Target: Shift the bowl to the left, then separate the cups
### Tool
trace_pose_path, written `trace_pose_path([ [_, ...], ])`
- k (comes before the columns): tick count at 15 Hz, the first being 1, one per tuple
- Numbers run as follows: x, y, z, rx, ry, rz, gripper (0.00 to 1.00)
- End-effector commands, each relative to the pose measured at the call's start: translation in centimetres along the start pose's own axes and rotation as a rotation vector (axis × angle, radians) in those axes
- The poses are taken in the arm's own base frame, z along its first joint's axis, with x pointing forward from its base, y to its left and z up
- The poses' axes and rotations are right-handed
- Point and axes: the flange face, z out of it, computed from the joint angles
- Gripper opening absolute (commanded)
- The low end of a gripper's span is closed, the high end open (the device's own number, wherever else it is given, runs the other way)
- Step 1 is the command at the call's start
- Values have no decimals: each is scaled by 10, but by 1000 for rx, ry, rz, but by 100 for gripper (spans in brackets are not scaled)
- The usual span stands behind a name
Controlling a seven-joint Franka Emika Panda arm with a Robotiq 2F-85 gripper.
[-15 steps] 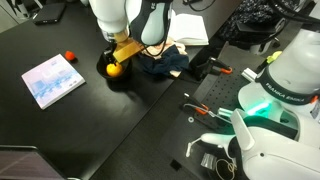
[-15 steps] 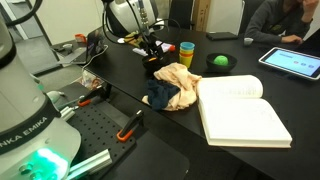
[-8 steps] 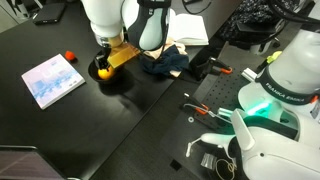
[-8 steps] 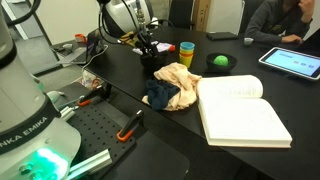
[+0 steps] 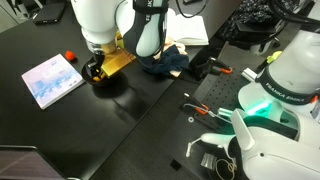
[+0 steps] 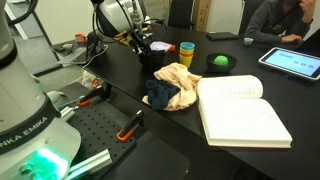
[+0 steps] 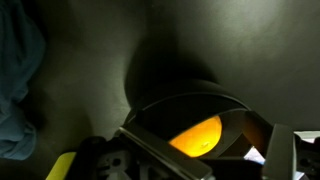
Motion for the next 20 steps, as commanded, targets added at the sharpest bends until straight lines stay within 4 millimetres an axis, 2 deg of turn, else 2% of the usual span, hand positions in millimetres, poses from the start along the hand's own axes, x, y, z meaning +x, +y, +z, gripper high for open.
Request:
trace_pose_path([
  [1, 10, 1, -15, 9, 6, -26, 100],
  [5, 40, 25, -37, -73, -21, -34, 100],
  [9, 98, 62, -66, -194, -19, -60, 100],
  [12, 135, 79, -82, -181, 46, -113, 100],
  [16, 162, 101, -82, -147, 80, -237, 100],
  [20, 175, 128, -71, -102, 79, -340, 100],
])
